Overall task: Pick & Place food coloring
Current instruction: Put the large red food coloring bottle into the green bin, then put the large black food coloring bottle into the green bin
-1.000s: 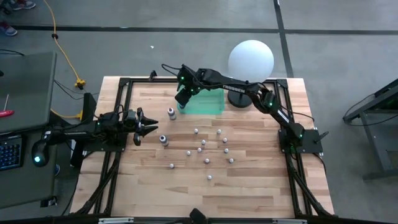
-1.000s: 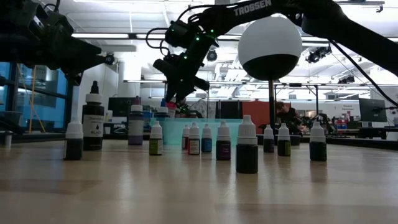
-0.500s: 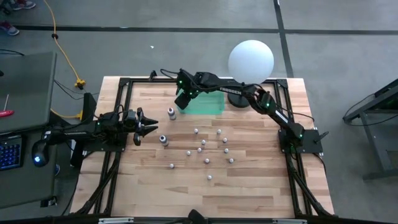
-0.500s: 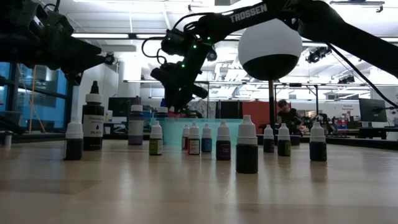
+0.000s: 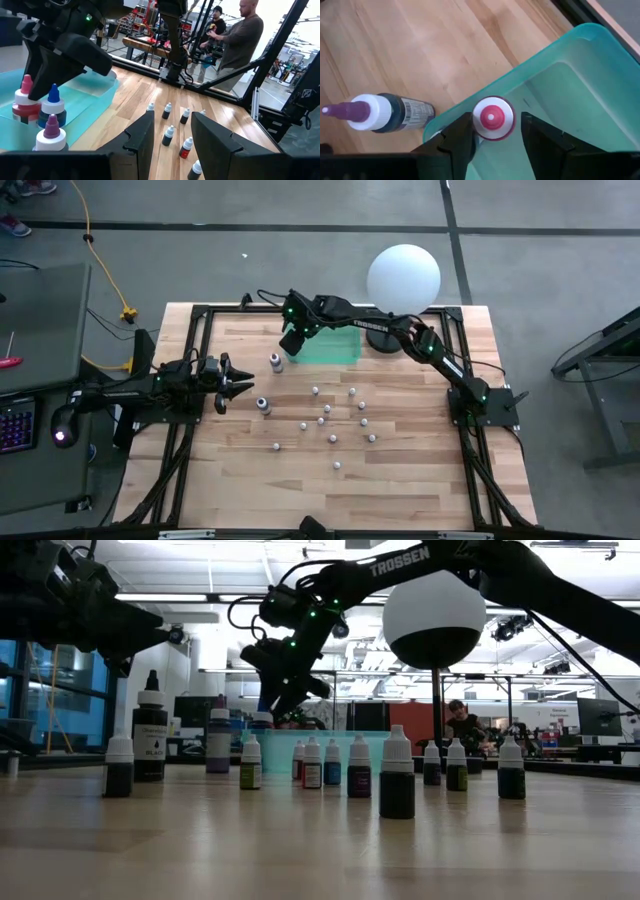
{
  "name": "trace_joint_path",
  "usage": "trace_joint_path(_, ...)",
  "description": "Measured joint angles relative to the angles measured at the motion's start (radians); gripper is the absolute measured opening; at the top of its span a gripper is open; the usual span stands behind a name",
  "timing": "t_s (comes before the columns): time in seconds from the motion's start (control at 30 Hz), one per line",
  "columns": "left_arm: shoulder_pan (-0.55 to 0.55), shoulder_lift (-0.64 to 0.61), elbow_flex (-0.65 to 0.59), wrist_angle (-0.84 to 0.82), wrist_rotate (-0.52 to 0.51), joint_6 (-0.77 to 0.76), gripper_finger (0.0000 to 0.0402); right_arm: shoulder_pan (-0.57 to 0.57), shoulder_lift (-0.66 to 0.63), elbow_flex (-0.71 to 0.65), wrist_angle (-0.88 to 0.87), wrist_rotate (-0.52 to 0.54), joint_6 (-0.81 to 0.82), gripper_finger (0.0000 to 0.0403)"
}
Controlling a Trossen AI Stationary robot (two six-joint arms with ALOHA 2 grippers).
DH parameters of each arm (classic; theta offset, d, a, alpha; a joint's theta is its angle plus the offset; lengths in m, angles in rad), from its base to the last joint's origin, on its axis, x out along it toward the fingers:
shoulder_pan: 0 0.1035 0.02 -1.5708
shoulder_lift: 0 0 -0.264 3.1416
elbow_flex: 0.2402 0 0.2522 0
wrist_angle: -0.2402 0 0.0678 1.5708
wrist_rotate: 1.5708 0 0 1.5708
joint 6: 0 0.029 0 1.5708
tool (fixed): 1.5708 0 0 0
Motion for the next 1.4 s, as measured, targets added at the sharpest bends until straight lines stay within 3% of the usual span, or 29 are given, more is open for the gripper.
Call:
trace_joint_path(0.83,0.000,0.000,0.000,0.000,0.000,0.000,0.0129,-0.017,-0.056,0.000,-0.037,-0.014,-0.037,0.0172)
trace_joint_path(1.13,0.000,0.000,0.000,0.000,-0.001,0.000,0.0129,-0.019,-0.147,0.001,-0.087,-0.024,-0.061,0.0169)
trace_joint_path(1.4,0.000,0.000,0.000,0.000,0.001,0.000,0.0129,0.018,-0.268,0.001,-0.159,-0.094,-0.163,0.0133)
